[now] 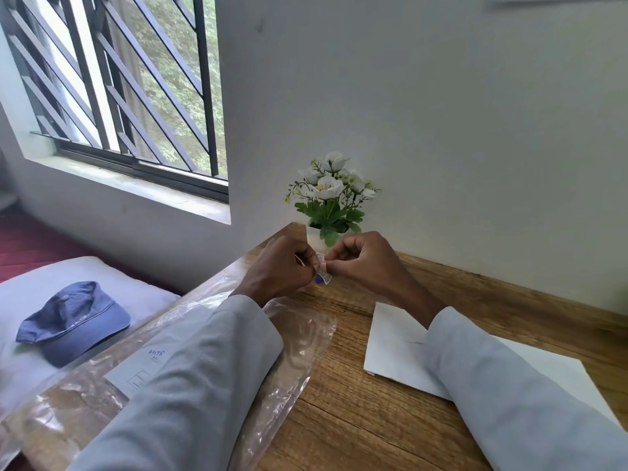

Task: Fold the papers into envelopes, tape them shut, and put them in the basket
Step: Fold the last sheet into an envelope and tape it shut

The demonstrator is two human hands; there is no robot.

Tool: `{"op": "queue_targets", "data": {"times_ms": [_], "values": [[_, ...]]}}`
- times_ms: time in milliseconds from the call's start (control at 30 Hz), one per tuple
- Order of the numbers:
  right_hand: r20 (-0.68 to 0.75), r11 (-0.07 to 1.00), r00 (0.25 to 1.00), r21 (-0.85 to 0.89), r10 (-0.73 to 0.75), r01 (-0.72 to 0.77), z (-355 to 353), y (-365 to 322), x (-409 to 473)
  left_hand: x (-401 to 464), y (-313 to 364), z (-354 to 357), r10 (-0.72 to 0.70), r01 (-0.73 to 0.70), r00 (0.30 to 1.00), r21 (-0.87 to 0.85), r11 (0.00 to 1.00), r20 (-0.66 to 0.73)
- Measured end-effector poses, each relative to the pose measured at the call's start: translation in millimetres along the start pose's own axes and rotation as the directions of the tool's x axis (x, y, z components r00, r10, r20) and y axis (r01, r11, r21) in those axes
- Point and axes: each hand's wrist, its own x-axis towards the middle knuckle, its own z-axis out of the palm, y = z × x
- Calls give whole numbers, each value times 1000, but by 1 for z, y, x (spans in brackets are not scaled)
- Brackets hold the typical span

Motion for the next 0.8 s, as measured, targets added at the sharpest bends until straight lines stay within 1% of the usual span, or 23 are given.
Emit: {"op": "queue_targets", "data": {"times_ms": [100, 200, 300, 367, 400, 467, 567, 667, 733, 800], "values": [[12, 1000, 1000, -29, 4, -3, -5, 1, -5, -1, 6, 2, 8, -8, 1000, 4, 1000, 5], [0, 998, 999, -47, 45, -45, -12, -5, -12, -3, 12, 3, 14, -14, 1000, -24, 1000, -2], [-58, 994, 993, -13, 106, -107, -27, -11, -20, -3, 19, 3, 0, -6, 999, -170, 986, -39], [-94, 982, 980, 86, 175, -167, -46, -15, -33, -2, 25, 4, 3, -14, 999, -257, 966, -44], [-90, 966, 973, 170, 210, -193, -53, -18, -38, -3, 24, 3, 8, -21, 999, -267, 964, -50], [-81, 911, 956, 335, 283, -241, -73, -22, -56, -3, 27, 3, 34, -45, 998, -252, 967, -49], [-84, 829, 919, 468, 385, -304, -102, -22, -87, -4, 35, 5, 79, -85, 996, -209, 974, -39], [-108, 775, 879, 530, 464, -344, -129, -14, -121, -1, 47, 11, 136, -130, 989, -99, 987, 52], [-139, 759, 849, 538, 510, -367, -144, -8, -144, 2, 57, 17, 189, -191, 966, -6, 982, 178], [-158, 745, 824, 541, 545, -390, -152, -1, -160, 0, 70, 21, 239, -273, 922, 73, 959, 304]]}}
